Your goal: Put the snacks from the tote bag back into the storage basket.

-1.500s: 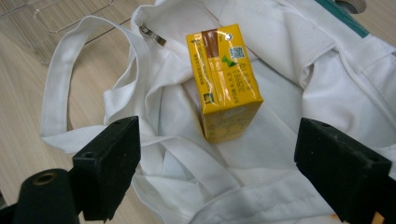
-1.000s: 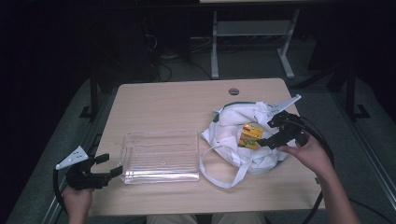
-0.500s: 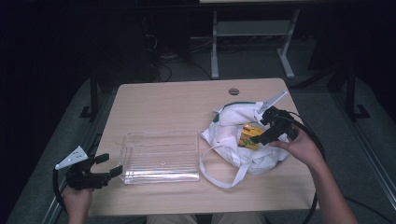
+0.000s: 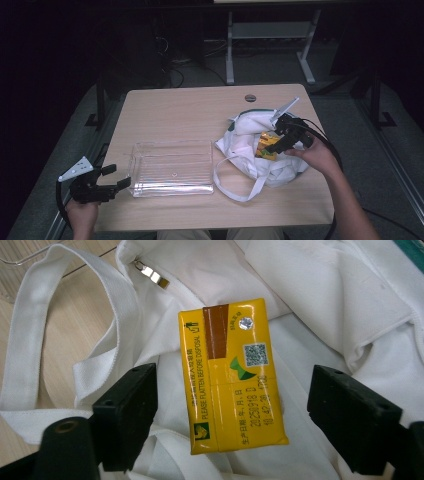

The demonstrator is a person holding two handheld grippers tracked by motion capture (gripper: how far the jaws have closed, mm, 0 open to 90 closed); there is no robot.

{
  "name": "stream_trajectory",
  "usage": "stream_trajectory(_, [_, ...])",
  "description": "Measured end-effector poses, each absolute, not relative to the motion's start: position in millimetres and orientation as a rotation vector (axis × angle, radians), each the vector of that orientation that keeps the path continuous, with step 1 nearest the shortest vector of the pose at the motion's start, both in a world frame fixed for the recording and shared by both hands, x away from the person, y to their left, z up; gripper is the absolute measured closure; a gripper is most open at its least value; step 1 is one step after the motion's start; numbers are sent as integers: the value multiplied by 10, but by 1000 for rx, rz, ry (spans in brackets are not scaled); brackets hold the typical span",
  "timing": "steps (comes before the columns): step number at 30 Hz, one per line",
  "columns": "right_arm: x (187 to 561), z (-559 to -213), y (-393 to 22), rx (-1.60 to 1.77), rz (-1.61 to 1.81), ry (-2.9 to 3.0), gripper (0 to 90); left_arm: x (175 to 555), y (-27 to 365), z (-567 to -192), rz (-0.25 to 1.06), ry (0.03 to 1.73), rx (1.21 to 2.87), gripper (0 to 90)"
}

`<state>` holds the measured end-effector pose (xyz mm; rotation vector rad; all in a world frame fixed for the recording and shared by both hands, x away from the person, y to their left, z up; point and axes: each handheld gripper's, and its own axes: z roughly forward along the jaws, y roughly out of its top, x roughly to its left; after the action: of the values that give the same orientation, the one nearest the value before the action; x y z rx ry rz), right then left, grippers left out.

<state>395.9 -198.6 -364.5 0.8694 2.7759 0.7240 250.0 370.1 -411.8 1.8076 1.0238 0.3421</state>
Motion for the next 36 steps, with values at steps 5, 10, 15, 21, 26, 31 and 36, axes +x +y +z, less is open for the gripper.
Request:
stream_trajectory(5, [3987, -3674, -1961, 868, 704, 2775, 237, 2501, 3700, -4117, 342, 1024, 1809, 129])
stream_trajectory(10, [3998, -3692, -1942, 852, 683, 2776, 298, 2497, 3705, -4114, 341, 1025, 1809, 129])
stream_trajectory(15, [4009, -3713, -1911, 839, 659, 2787, 364, 2500, 3700, -4116, 342, 1023, 1807, 129])
stream_trajectory(21, [4015, -3735, -1870, 810, 632, 2797, 437, 2499, 3702, -4114, 339, 1026, 1801, 129])
stream_trajectory(26, [4018, -3745, -1854, 796, 625, 2802, 453, 2500, 3703, -4114, 339, 1026, 1798, 129])
stream_trajectory(31, [4016, -3761, -1860, 796, 635, 2792, 458, 2498, 3702, -4110, 340, 1025, 1800, 129])
stream_trajectory(36, [4014, -3781, -1883, 791, 656, 2782, 462, 2498, 3702, -4111, 340, 1026, 1799, 129])
